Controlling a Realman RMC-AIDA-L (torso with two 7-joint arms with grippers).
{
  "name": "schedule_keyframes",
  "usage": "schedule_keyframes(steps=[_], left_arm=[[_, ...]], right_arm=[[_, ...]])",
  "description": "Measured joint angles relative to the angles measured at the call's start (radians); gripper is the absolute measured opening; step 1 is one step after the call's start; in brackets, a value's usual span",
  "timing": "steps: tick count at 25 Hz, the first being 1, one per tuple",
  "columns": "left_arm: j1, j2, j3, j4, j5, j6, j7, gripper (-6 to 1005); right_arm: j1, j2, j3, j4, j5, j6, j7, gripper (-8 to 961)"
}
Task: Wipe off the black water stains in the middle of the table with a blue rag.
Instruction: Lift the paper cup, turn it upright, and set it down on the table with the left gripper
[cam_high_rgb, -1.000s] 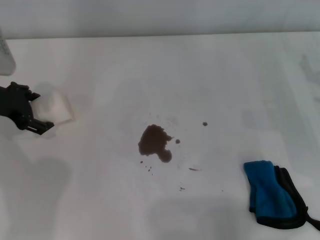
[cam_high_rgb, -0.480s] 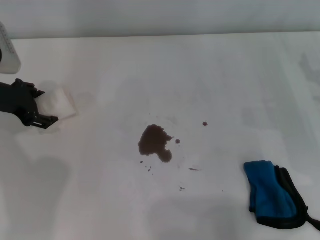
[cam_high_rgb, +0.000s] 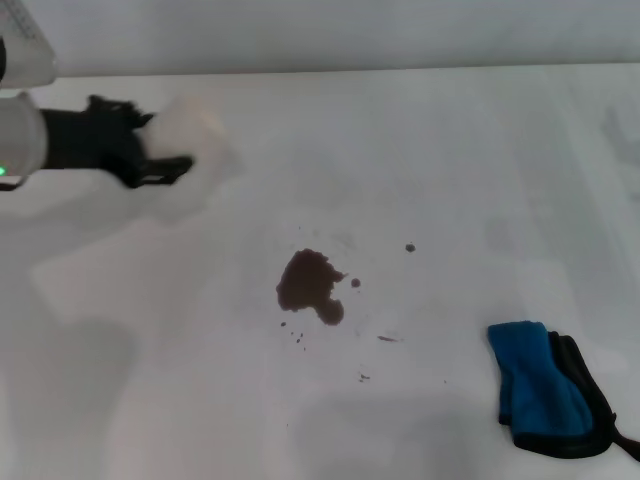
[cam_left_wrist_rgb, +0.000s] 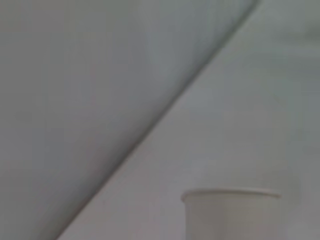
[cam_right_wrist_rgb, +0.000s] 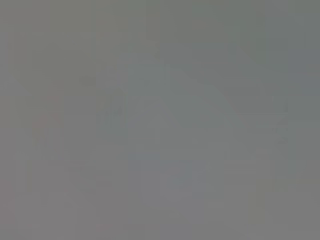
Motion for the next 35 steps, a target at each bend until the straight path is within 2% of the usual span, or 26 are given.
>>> schedule_keyframes(steps=[6, 12, 18, 28, 35], left_arm=[[0.088, -0.001, -0.001, 0.161, -0.202, -0.001, 0.069, 668], [0.252, 0.0, -0.002, 0.307, -0.408, -0.041, 0.221, 621], [0.379, 0.0, -0.002, 0.391, -0.507, -0.041, 0.332, 558], [0.457, 0.0, -0.003, 0.455, -0.513, -0.165, 0.449, 557], [0.492, -0.001, -0.004, 0.48, -0.515, -0.174, 0.487, 556]], right_arm=[[-0.005, 0.0, -0.007, -0.022, -0.007, 0.017, 0.0, 870], [-0.016, -0.002, -0.024, -0.047, -0.01, 0.024, 0.0, 870], [-0.046, -0.003, -0.06, -0.086, -0.01, 0.034, 0.039, 870], [-0.086, -0.003, -0.087, -0.092, -0.01, 0.055, 0.049, 870], [-0.102, -0.003, -0.088, -0.092, -0.01, 0.07, 0.051, 871]])
